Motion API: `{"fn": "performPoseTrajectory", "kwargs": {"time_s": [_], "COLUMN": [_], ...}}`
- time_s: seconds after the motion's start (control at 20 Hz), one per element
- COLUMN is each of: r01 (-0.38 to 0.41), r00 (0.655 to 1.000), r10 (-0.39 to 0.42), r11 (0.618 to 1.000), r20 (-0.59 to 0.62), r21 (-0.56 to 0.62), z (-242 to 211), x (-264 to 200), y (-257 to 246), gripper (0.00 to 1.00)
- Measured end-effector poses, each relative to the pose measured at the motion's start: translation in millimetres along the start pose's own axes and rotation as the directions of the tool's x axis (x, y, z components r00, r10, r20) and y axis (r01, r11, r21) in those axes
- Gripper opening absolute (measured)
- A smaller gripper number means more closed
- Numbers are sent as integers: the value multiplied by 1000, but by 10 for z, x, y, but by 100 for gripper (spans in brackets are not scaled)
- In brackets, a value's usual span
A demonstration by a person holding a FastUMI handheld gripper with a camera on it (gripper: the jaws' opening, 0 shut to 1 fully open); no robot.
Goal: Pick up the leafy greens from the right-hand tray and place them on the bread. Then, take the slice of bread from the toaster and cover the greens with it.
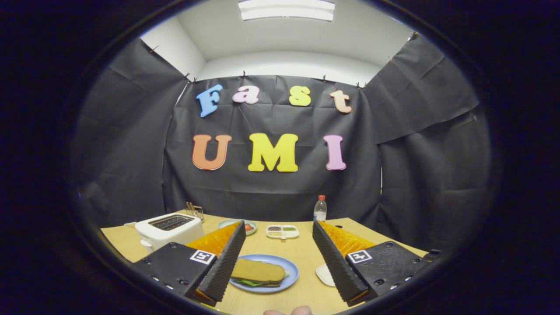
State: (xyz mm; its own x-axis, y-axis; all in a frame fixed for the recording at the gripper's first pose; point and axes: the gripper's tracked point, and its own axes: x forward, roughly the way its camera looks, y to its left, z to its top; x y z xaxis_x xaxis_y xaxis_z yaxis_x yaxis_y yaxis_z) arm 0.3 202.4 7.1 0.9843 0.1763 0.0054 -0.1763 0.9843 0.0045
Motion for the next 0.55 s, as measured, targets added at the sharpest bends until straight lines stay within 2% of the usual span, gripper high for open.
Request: {"fn": "performPoseTrajectory", "kwargs": {"time_s": [0.35, 0.55], "r01": [-56, -54], "r00": [998, 999], "r10": [56, 54], "r11": [998, 998], "r20": [-13, 6], "r21": [24, 36], "z": [-34, 51], "x": [37, 44], "y": [289, 304], "gripper": [94, 94]}}
